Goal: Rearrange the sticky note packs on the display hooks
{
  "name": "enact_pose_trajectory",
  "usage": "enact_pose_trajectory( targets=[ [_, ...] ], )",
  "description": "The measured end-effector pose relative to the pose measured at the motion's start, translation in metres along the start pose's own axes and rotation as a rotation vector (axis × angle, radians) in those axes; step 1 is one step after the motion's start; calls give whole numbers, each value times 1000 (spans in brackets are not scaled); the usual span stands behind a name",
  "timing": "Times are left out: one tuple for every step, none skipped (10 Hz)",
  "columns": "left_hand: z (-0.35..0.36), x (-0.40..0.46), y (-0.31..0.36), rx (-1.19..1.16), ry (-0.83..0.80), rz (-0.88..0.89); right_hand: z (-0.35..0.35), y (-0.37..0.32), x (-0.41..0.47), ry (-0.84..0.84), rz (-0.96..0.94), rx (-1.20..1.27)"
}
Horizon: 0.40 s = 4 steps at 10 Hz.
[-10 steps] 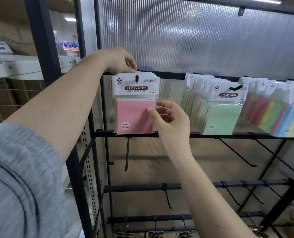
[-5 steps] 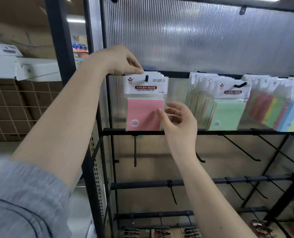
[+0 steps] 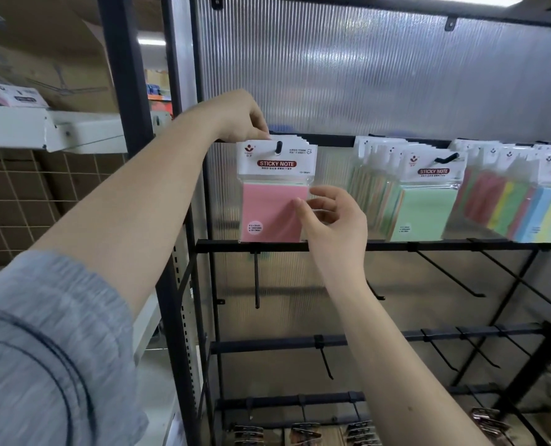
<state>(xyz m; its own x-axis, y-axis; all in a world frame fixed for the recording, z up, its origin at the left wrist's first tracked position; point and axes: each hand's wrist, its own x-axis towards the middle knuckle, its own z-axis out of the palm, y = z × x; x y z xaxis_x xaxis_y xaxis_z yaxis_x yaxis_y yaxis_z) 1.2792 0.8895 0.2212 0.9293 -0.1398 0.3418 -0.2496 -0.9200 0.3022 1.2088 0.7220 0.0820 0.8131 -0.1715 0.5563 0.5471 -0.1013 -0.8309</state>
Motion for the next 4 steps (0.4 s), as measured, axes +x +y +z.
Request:
enact_pose_trajectory(
  targets=[
    [5,3,0,-22,32,-8,0,0,2,4,-4,-13],
    [5,0,3,-29,63,-13,-1,0,1,19,-6,-34],
    [2,-1,-1,-80,133,-27,-3,2,-1,36,-9,-90],
    [-5,-12,7,-93,228,-17,-9,2,-6,48,-30,-193]
  ],
)
